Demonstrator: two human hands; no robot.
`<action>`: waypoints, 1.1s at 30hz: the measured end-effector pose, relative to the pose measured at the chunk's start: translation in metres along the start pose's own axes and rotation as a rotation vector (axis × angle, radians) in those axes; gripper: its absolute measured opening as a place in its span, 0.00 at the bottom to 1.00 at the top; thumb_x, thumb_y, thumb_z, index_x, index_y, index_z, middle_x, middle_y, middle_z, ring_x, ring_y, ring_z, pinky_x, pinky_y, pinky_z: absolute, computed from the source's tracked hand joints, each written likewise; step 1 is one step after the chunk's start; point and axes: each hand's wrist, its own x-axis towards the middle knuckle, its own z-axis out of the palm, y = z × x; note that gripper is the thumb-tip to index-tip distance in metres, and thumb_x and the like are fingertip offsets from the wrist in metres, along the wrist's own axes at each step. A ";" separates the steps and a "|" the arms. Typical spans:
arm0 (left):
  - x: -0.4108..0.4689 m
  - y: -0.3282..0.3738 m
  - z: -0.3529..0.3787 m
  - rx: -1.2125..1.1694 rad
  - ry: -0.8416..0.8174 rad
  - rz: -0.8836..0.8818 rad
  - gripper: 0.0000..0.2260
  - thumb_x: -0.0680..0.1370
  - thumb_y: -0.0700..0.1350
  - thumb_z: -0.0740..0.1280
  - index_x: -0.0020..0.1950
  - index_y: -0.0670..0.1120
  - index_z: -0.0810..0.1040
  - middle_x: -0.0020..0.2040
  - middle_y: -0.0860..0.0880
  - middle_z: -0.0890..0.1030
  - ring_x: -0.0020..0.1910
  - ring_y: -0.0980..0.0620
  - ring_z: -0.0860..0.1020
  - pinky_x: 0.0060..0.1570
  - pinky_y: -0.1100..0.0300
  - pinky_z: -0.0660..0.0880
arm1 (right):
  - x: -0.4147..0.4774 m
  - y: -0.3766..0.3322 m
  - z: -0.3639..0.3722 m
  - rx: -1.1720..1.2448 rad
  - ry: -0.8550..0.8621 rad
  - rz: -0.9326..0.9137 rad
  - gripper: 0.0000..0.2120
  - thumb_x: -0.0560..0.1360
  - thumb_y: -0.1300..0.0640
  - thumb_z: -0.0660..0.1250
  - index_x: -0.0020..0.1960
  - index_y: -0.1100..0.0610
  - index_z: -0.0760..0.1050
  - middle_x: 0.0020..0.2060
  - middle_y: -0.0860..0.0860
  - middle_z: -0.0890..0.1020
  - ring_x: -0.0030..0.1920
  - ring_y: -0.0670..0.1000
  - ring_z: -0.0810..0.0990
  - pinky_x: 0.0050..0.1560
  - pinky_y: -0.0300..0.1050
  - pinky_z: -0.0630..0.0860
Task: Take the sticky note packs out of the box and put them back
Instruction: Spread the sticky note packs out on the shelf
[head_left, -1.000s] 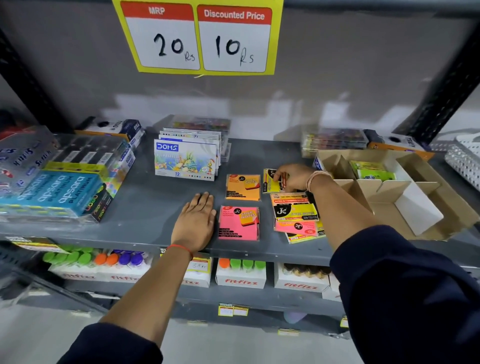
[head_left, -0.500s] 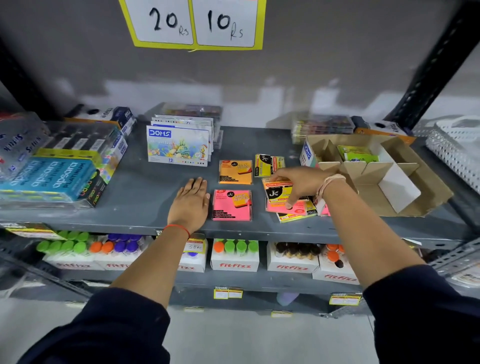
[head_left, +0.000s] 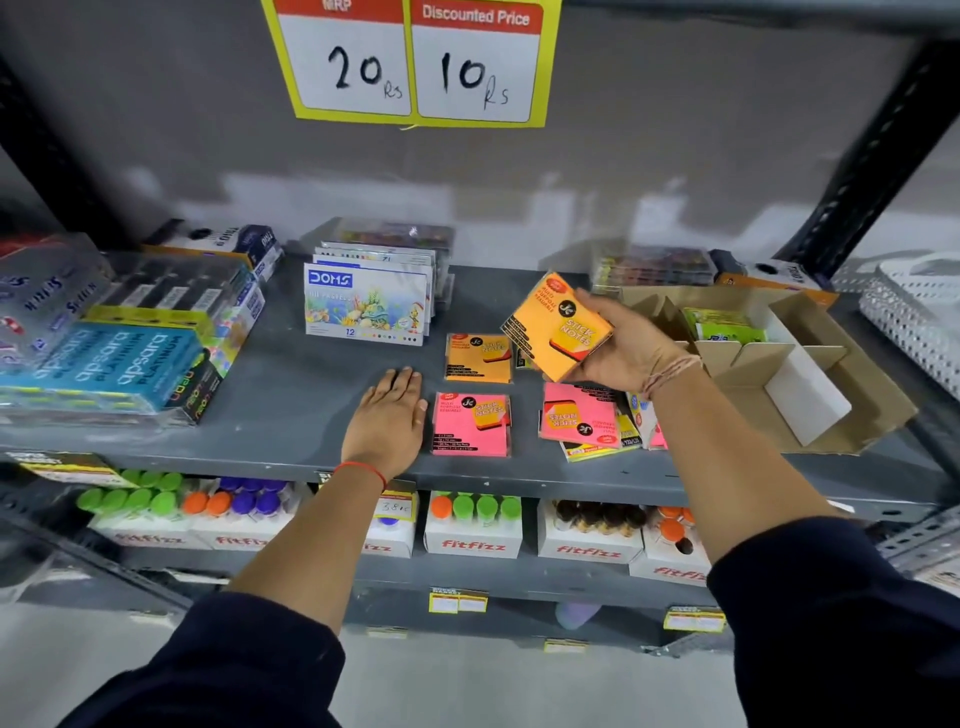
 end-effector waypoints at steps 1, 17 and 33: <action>0.000 0.000 0.000 -0.001 -0.001 0.000 0.22 0.81 0.46 0.48 0.75 0.44 0.53 0.77 0.47 0.56 0.77 0.50 0.52 0.75 0.55 0.50 | 0.002 0.000 0.001 0.001 0.007 -0.004 0.14 0.77 0.46 0.56 0.52 0.53 0.75 0.43 0.54 0.85 0.48 0.57 0.80 0.47 0.56 0.76; 0.001 -0.003 0.002 -0.021 0.004 0.014 0.22 0.81 0.46 0.49 0.75 0.44 0.54 0.77 0.48 0.56 0.77 0.50 0.51 0.76 0.55 0.50 | 0.082 0.018 0.052 -1.481 0.113 -0.128 0.27 0.64 0.54 0.77 0.61 0.54 0.74 0.65 0.53 0.75 0.64 0.55 0.73 0.58 0.40 0.67; -0.001 0.001 0.000 0.000 -0.016 0.007 0.22 0.81 0.45 0.49 0.75 0.43 0.54 0.77 0.47 0.56 0.77 0.48 0.51 0.75 0.53 0.50 | -0.010 0.016 0.025 -1.887 -0.031 0.247 0.45 0.62 0.50 0.78 0.73 0.56 0.59 0.71 0.54 0.68 0.70 0.57 0.67 0.67 0.48 0.68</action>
